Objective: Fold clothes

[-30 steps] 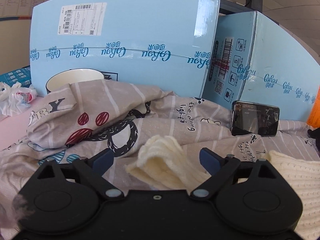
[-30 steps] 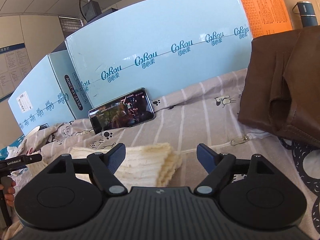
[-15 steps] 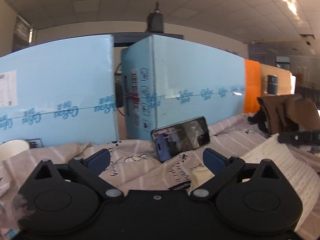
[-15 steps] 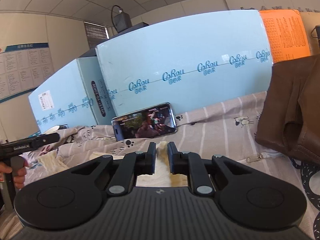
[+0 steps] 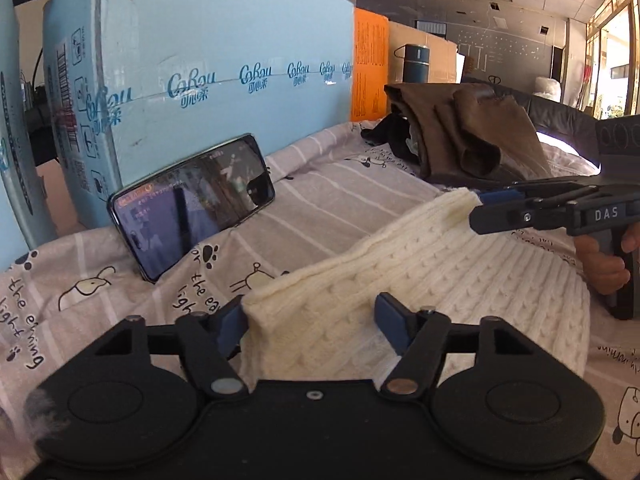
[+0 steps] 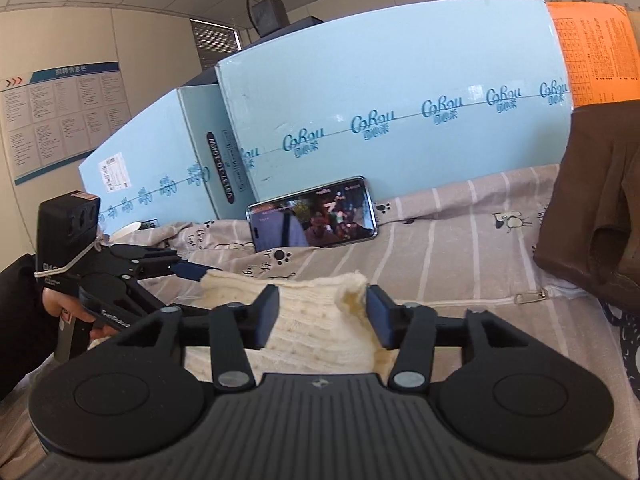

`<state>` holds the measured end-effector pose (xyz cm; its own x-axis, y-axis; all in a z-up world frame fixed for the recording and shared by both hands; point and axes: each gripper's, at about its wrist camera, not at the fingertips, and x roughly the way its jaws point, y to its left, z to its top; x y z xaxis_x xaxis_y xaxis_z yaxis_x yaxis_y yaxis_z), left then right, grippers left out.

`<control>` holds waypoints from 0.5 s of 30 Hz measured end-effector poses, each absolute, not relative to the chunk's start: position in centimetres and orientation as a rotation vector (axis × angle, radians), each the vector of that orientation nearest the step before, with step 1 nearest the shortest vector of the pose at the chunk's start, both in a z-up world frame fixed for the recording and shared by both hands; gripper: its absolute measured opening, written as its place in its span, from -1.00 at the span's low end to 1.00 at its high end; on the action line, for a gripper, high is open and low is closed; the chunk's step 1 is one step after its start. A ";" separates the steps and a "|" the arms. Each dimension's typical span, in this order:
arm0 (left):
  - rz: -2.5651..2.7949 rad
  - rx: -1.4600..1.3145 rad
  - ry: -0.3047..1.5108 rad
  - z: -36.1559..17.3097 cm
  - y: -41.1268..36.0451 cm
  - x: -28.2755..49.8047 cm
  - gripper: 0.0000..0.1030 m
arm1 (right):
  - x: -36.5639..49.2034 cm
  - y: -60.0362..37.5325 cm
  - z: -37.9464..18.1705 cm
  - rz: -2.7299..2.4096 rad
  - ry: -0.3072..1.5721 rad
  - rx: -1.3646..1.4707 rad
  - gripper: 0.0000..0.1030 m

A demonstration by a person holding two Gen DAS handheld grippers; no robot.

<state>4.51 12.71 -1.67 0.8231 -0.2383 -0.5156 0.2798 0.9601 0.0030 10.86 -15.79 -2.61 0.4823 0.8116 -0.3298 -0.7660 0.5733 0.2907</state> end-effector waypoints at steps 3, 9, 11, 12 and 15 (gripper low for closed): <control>-0.284 0.102 0.483 -1.7 12.7 3.7 -0.22 | 11.8 -15.8 -3.0 0.941 0.502 0.132 0.00; -0.290 0.138 0.372 -0.5 12.4 0.9 -0.58 | 12.8 -15.9 -3.5 0.913 0.541 0.182 -0.80; -0.284 0.154 0.330 0.2 11.9 -0.6 -0.61 | 11.9 -16.4 -3.0 0.926 0.482 0.194 -0.82; -0.284 0.159 0.307 0.6 11.6 -1.6 -0.61 | 11.3 -16.7 -2.6 0.933 0.449 0.198 -0.82; -0.289 0.160 0.238 1.8 10.9 -4.7 -0.61 | 9.4 -17.7 -1.5 0.958 0.346 0.214 -0.83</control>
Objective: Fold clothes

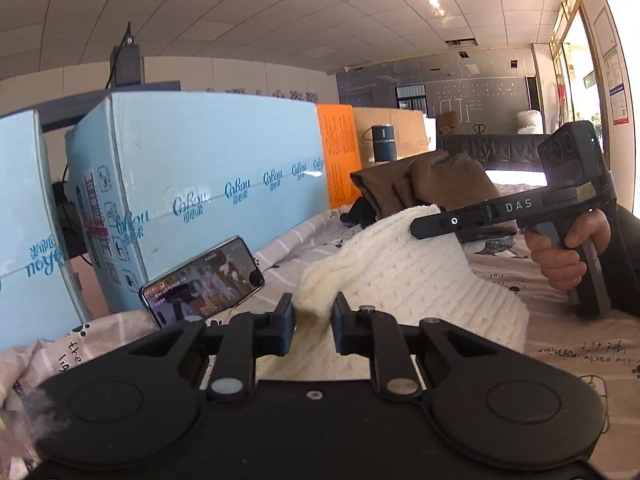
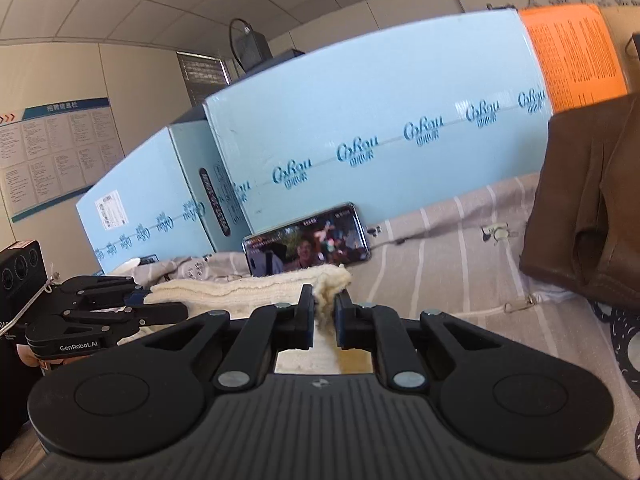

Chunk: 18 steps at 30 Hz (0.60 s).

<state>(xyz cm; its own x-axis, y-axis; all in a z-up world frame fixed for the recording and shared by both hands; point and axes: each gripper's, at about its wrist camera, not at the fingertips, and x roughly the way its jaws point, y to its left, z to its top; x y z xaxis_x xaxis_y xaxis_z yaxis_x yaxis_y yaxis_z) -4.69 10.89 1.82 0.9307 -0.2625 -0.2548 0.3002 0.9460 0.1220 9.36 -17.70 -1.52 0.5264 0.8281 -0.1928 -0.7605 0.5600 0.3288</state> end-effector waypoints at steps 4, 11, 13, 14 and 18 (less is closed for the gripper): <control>-0.292 0.149 0.170 2.7 10.0 -8.9 -0.61 | 6.2 -19.6 0.1 1.016 0.226 0.270 -0.84; -0.323 0.069 0.110 2.7 9.3 -16.6 -0.61 | -0.9 -23.2 1.2 1.158 0.106 0.279 -0.84; -0.333 0.046 0.120 2.5 9.1 -17.8 -0.61 | -2.7 -24.1 1.0 1.192 0.101 0.254 -0.84; -0.342 0.033 0.127 2.3 9.0 -18.4 -0.61 | -3.6 -24.6 0.9 1.207 0.101 0.240 -0.84; -0.383 -0.007 0.176 1.3 8.0 -20.2 -0.61 | -6.0 -26.5 0.2 1.241 0.138 0.192 -0.84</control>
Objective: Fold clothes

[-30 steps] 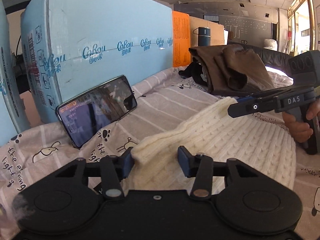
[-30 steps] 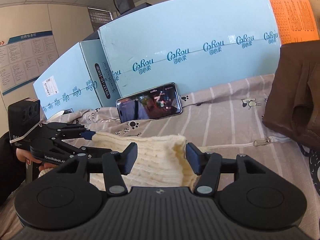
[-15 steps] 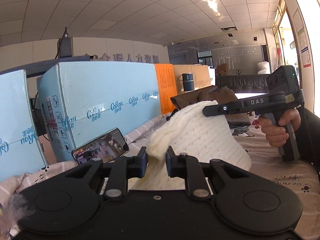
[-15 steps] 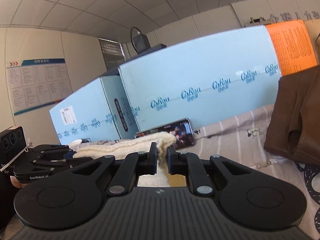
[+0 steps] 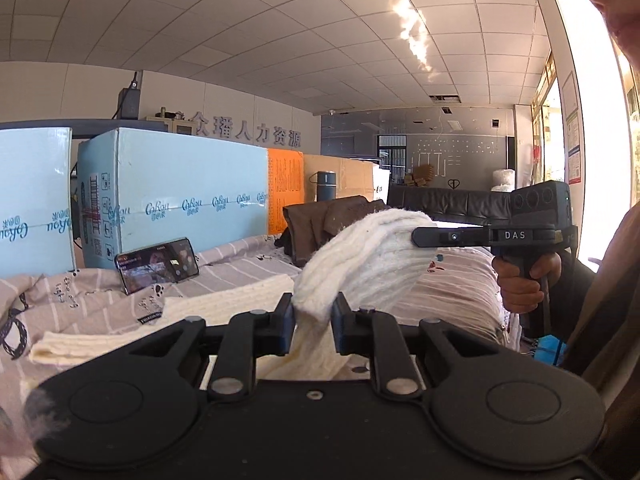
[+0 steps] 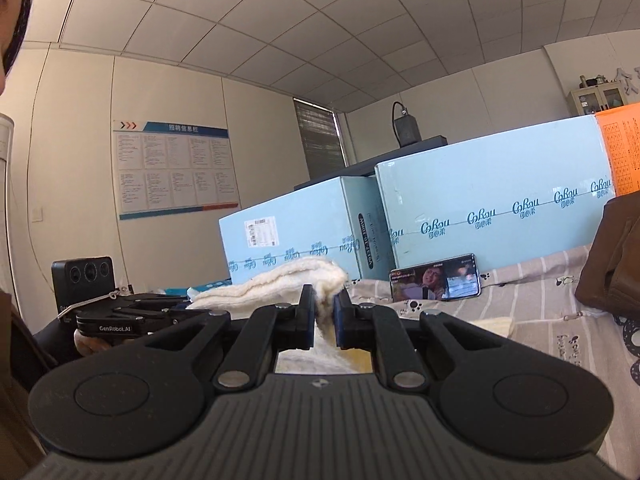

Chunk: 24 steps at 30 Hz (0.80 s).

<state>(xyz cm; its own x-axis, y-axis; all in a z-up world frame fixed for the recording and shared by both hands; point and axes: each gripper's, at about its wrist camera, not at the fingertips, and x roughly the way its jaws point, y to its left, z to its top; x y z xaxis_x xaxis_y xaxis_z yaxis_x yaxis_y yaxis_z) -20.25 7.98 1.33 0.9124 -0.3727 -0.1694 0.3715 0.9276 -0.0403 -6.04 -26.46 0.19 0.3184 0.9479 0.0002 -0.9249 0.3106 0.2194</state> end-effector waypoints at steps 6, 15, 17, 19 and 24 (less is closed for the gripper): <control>-0.443 -0.046 0.288 0.0 7.1 -21.6 -0.58 | -8.4 -29.2 -0.5 1.293 0.214 0.152 -0.77; -0.535 -0.004 0.463 -1.4 5.4 -23.7 0.25 | -8.1 -30.7 0.7 1.335 0.194 0.228 0.58; -0.564 -0.016 0.426 -0.4 6.0 -24.4 0.66 | -6.8 -29.5 0.8 1.245 0.231 0.201 0.59; -0.539 -0.030 0.372 0.8 7.4 -24.5 0.70 | -5.2 -28.0 0.7 1.155 0.281 0.181 0.59; -0.195 -0.121 0.280 2.7 13.5 -21.9 0.78 | 1.0 -24.1 -0.2 0.991 0.423 0.227 0.59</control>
